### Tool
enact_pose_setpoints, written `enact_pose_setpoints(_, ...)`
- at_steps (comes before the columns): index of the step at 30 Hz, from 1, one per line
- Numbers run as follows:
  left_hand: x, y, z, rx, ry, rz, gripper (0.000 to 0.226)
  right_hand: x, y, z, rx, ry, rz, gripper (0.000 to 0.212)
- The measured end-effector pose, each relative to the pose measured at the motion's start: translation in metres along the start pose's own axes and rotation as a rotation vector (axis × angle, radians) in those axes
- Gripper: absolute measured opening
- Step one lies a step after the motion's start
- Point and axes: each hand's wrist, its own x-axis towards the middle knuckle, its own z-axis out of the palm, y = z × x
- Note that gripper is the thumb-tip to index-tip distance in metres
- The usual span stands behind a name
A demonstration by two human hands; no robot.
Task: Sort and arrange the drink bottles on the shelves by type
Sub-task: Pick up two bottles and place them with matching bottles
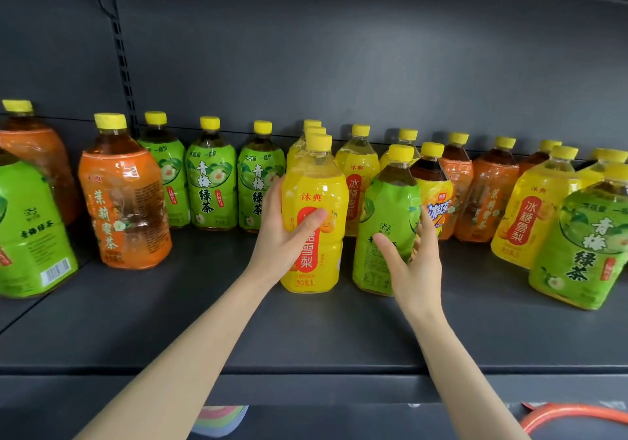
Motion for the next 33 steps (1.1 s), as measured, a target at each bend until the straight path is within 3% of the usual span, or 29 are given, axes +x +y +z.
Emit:
enact_pose_setpoints(8,0.01,-0.011,0.003,-0.086,-0.034,-0.024,0.102,0.002,0.004,0.001,-0.017,0.014,-0.015,0.096)
enact_pose_setpoints(14,0.011,-0.007,0.003,-0.08,-0.033,-0.015,0.079,0.001,0.004,0.002,-0.019,0.019,-0.014,0.096)
enact_pose_setpoints(23,0.008,0.0,0.002,-0.052,-0.052,-0.044,0.086,-0.003,-0.002,0.001,0.006,0.007,0.02,0.096)
enact_pose_setpoints(28,0.007,0.001,0.003,-0.064,-0.043,-0.076,0.079,-0.004,-0.004,0.001,0.005,0.016,0.033,0.096)
enact_pose_setpoints(33,0.005,0.001,0.006,-0.085,-0.026,-0.098,0.09,-0.004,-0.005,0.0,-0.002,0.024,0.035,0.09)
